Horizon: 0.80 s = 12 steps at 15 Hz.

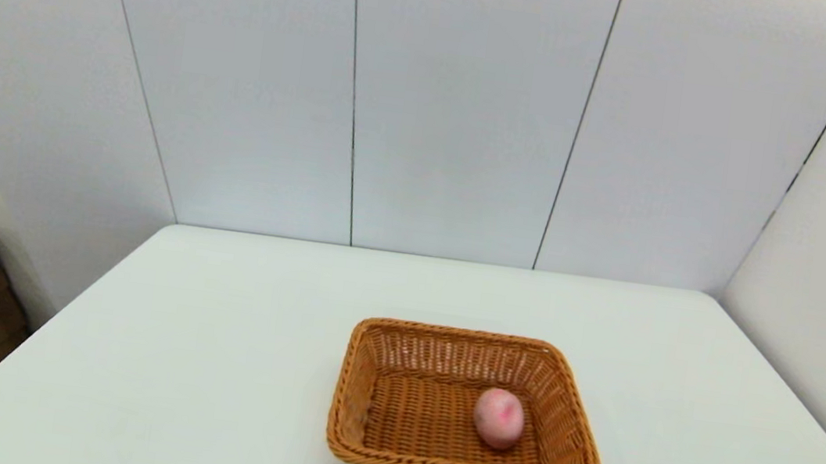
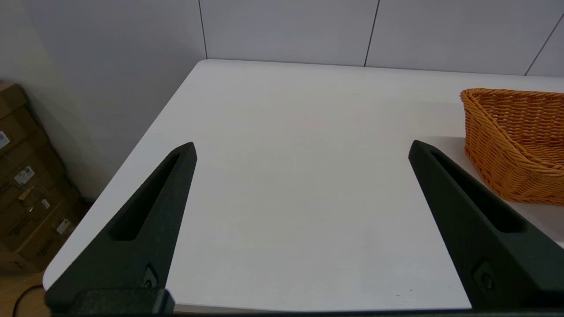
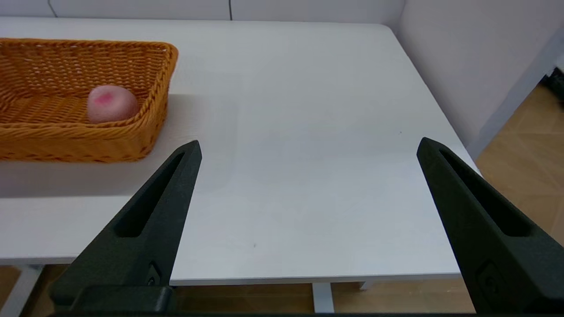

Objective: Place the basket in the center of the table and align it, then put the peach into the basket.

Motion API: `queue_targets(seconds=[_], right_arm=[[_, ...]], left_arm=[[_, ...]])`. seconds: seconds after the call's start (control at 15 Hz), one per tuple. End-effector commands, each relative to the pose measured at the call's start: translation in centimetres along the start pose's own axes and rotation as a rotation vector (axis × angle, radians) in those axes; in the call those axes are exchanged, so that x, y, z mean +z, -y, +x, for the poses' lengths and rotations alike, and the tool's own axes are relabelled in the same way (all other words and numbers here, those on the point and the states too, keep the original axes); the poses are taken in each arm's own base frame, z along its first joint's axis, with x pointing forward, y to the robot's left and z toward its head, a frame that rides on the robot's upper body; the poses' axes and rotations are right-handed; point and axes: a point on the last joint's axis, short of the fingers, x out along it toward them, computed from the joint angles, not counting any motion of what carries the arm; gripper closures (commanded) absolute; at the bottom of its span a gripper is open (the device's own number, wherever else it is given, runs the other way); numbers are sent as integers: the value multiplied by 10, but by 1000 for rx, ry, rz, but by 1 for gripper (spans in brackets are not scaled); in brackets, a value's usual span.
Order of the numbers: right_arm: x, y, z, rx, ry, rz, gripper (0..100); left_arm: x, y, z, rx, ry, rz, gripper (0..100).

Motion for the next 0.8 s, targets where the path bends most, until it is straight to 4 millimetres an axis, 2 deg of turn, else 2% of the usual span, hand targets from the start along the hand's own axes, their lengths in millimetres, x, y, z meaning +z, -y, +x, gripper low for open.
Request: queue_targets(seconds=[0.07, 0.33, 0.47, 0.8], right_arm=[[-8, 0, 2, -4, 34, 0, 0], [-13, -1, 8, 3, 83, -21, 0], [-22, -3, 13, 61, 59, -13, 0], [-22, -3, 13, 68, 62, 3, 0]], left_arm=[[0, 0, 0, 1, 0, -1, 0], [0, 0, 0, 1, 0, -1, 0], [0, 0, 0, 1, 0, -1, 0], [0, 0, 0, 1, 0, -1, 0]])
